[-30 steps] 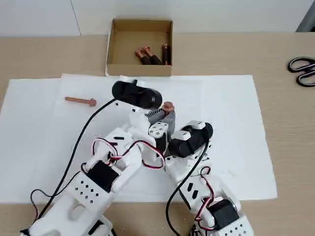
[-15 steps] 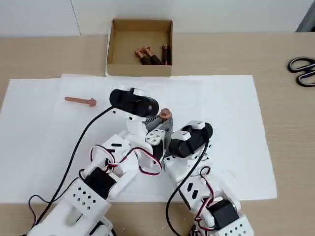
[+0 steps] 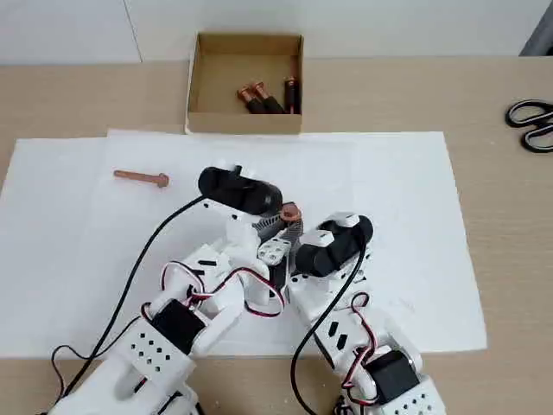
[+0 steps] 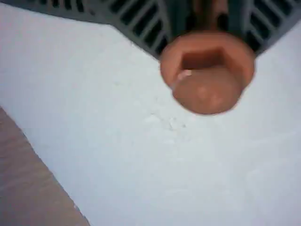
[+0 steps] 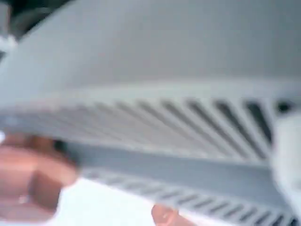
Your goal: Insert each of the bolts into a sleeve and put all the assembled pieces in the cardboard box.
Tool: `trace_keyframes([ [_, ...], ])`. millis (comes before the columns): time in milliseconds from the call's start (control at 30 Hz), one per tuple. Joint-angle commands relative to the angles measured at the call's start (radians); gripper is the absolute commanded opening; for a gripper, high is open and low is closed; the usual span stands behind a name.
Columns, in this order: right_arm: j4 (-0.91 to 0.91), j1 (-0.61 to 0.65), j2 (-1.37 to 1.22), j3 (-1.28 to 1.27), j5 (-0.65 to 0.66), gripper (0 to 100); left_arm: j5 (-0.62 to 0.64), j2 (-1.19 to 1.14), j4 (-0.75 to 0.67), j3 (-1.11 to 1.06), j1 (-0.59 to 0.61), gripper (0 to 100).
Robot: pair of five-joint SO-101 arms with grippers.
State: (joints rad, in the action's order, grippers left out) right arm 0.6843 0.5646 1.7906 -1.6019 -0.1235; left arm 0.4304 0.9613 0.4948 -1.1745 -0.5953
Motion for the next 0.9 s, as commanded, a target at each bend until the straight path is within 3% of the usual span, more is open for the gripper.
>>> trace_keyframes([
  [0,-0.019,0.002,0.012,0.011,-0.006,0.4,-0.005,0.018,0.002,-0.016,-0.002,1],
  [867,-0.016,0.002,0.012,0.011,-0.006,0.4,-0.005,0.012,0.026,-0.019,-0.003,1],
])
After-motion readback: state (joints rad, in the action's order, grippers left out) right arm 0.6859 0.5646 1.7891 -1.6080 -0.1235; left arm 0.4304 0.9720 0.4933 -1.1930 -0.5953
